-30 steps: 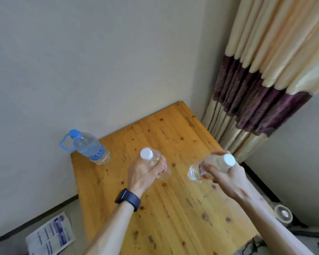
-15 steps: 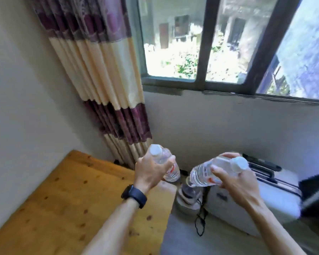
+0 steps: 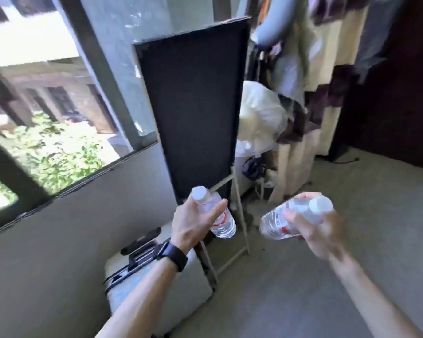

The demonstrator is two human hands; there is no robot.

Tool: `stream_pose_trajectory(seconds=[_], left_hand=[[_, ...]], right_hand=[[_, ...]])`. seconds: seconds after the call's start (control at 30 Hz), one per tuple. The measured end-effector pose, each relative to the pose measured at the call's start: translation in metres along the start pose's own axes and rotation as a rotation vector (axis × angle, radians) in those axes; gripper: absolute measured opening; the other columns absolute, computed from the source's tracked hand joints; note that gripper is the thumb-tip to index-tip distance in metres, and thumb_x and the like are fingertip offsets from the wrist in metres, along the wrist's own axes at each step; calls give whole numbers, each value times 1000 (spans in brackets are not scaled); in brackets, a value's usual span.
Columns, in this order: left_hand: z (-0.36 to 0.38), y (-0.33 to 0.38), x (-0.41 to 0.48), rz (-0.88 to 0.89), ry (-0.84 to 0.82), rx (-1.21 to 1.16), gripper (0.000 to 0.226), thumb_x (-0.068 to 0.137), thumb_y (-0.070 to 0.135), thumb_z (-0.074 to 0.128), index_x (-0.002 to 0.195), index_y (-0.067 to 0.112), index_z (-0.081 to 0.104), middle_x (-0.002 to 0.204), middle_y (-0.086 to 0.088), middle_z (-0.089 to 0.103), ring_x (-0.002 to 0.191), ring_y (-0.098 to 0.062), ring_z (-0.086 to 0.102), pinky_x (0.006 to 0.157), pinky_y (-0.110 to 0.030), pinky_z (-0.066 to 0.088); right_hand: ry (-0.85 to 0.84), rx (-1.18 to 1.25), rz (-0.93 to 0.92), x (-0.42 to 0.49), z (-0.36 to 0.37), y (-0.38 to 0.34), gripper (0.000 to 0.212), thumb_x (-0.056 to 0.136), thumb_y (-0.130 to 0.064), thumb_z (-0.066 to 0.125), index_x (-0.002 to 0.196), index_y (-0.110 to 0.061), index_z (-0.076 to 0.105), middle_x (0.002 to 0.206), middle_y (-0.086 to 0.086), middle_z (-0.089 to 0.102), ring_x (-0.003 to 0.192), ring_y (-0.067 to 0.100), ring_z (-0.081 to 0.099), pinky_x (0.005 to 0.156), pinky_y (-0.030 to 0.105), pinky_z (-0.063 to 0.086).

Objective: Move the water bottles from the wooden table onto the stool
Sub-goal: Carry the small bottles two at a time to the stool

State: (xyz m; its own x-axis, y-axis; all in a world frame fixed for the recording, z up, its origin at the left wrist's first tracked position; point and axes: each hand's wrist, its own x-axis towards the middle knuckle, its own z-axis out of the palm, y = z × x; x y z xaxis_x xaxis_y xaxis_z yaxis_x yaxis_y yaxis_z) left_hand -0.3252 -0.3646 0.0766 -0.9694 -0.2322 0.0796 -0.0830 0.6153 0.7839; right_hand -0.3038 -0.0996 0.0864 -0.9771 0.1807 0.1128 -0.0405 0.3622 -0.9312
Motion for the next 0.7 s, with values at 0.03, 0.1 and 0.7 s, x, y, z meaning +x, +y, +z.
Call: stream_pose_trajectory(seconds=[0.03,0.1,0.7], left_hand=[[22,20,14,49,-49,-22,49,70,77,62,95,35,66,85,17,73,84,-1,69,83,-35,57],[65,60,37,138,-135,-38,49,70,75,62,94,33,68,86,15,74,85,-1,69,82,-35,58],[371,334,196,582,-618,-86,46,73,74,67,99,36,65,88,20,71,91,-7,67,85,-30,54]], right_hand=[[55,-2,18,7,-23,6,44,57,-63,69,94,-40,61,83,-23,69,78,4,67,75,39,56],[157,-8,58,20,-66,18,37,62,-54,72,92,-35,62,77,-23,70,72,-1,66,73,37,55],[757,-295,245,179,-319,106,60,55,-72,65,100,-32,61,89,-12,72,93,20,67,86,41,54]])
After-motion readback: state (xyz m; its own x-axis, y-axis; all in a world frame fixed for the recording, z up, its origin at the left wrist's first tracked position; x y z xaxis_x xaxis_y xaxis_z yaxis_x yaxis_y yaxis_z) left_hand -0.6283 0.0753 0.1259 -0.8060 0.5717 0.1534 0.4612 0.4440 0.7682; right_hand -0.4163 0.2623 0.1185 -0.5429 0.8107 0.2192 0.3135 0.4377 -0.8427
